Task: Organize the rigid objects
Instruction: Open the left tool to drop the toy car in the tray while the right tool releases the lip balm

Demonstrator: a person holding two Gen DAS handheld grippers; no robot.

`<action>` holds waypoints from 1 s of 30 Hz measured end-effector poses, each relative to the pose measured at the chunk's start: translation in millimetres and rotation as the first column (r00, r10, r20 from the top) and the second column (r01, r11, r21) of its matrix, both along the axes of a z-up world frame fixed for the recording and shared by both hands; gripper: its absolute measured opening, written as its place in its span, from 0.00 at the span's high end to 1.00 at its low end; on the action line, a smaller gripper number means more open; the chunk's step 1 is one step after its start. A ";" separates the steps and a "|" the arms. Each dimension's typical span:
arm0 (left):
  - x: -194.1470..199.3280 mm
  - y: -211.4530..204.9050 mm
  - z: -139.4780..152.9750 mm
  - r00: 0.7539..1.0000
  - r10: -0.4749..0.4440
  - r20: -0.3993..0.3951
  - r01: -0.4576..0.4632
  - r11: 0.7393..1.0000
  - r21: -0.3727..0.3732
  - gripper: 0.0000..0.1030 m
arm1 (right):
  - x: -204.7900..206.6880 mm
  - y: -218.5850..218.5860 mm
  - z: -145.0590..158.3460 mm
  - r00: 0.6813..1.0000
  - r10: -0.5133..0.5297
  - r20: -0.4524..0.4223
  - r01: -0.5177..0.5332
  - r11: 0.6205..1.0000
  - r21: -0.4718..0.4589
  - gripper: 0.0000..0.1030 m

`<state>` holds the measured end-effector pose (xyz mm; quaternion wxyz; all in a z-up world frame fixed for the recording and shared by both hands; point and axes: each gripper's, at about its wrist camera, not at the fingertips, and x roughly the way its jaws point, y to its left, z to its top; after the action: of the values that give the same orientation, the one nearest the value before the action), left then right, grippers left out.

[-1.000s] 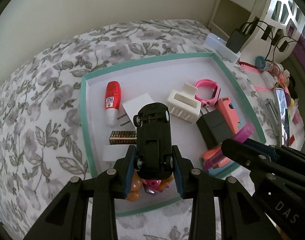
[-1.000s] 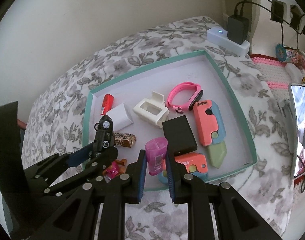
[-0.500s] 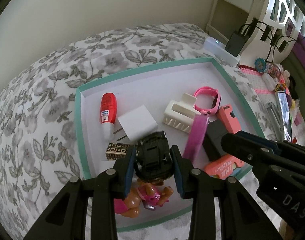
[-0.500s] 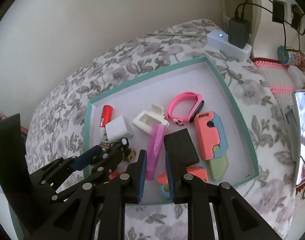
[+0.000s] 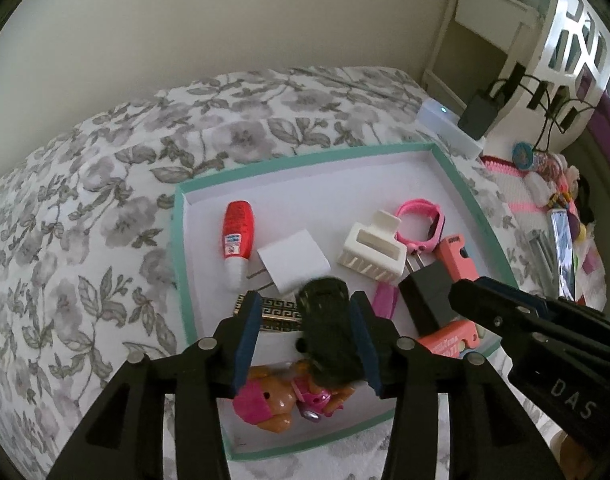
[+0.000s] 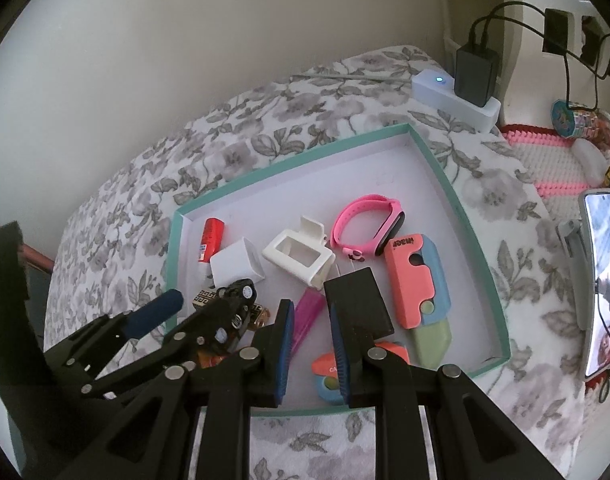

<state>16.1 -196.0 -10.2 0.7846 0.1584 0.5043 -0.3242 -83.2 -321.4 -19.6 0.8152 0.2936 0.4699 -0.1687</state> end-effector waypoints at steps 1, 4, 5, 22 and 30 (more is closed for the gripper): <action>1.9 2.0 1.3 1.000 0.010 0.000 -0.010 1.000 -0.004 0.54 | -0.2 -0.1 0.5 1.000 -0.001 0.001 0.001 1.000 -0.001 0.80; 9.6 10.2 5.1 0.999 0.051 -0.005 -0.051 0.999 -0.019 0.54 | -0.3 -0.4 0.7 1.000 -0.002 0.000 0.002 1.000 -0.004 0.80; 12.0 13.0 6.1 0.998 0.064 -0.004 -0.064 0.998 -0.021 0.54 | -0.3 -0.2 0.4 1.000 -0.002 -0.001 0.002 1.000 -0.004 0.80; 48.7 67.1 1.1 0.955 0.291 0.062 -0.294 0.954 0.064 0.25 | 9.6 10.8 -6.2 0.999 0.016 -0.033 -0.018 0.997 -0.074 0.44; 48.6 75.6 -1.5 0.951 0.296 0.090 -0.303 0.950 0.079 0.20 | 13.8 18.9 -6.2 0.999 0.028 -0.039 -0.033 0.993 -0.113 0.31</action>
<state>64.7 -120.4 -11.7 0.8355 0.1282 0.5061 -0.1715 -69.4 -302.5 -25.8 0.8240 0.2365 0.4793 -0.1881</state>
